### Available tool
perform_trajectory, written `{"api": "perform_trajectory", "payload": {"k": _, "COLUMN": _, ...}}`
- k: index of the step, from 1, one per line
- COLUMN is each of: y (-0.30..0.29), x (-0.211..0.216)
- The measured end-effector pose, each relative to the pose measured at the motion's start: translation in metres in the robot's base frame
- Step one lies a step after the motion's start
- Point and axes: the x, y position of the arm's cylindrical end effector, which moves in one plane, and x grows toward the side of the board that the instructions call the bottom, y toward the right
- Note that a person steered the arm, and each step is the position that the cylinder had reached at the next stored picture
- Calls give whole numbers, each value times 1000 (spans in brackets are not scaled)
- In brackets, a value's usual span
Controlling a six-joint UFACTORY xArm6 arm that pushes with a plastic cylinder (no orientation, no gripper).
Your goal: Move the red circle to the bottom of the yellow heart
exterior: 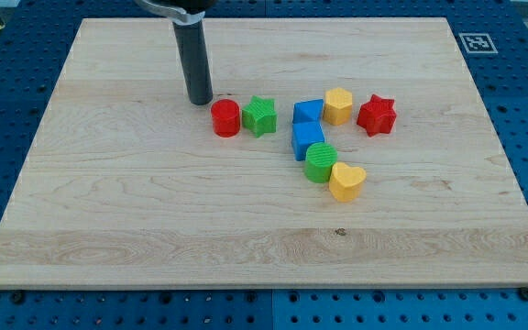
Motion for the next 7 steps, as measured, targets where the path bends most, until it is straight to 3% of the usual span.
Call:
{"api": "perform_trajectory", "payload": {"k": 2, "y": 2, "x": 44}}
{"api": "perform_trajectory", "payload": {"k": 4, "y": 5, "x": 11}}
{"api": "perform_trajectory", "payload": {"k": 6, "y": 35, "x": 12}}
{"api": "perform_trajectory", "payload": {"k": 7, "y": 32, "x": 37}}
